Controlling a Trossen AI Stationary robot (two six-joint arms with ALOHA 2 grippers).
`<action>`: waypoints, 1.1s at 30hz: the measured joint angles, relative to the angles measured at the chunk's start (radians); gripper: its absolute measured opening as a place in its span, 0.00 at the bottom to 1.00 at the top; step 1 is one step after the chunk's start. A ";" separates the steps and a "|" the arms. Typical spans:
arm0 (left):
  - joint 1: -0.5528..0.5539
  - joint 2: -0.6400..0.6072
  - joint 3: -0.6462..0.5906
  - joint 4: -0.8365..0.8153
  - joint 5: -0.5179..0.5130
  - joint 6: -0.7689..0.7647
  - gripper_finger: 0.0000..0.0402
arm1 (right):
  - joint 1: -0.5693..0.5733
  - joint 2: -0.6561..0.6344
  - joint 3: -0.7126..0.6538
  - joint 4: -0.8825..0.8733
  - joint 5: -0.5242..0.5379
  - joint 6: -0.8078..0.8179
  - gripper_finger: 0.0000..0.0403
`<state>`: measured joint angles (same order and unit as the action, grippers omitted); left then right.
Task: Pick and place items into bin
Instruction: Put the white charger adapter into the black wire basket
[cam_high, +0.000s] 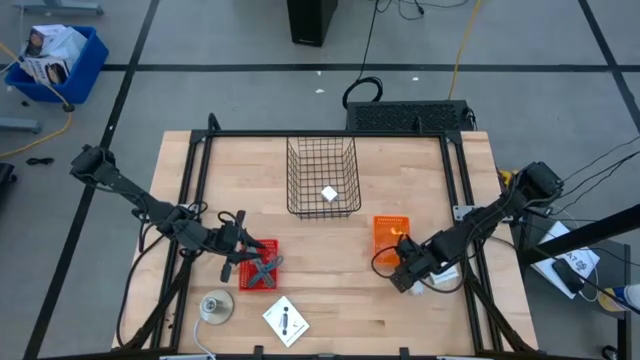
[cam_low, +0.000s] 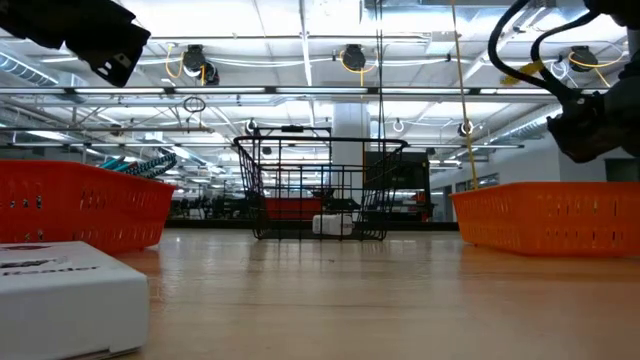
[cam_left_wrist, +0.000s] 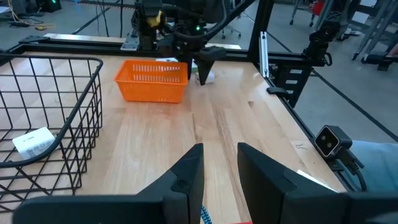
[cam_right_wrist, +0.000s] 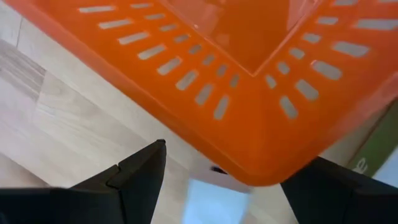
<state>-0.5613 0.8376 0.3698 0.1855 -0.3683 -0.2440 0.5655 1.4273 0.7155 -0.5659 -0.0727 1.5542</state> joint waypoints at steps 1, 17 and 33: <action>0.001 0.000 0.000 0.001 0.000 0.000 0.25 | 0.000 0.000 0.000 -0.001 0.000 0.001 0.71; 0.001 0.000 0.000 -0.001 0.000 0.007 0.25 | 0.058 0.087 0.004 -0.034 -0.030 -0.061 0.57; 0.001 0.000 0.000 -0.001 0.000 0.022 0.25 | 0.077 0.087 0.070 -0.069 -0.072 0.059 0.66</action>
<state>-0.5606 0.8375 0.3698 0.1847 -0.3683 -0.2222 0.6421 1.5148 0.7853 -0.6350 -0.1442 1.6134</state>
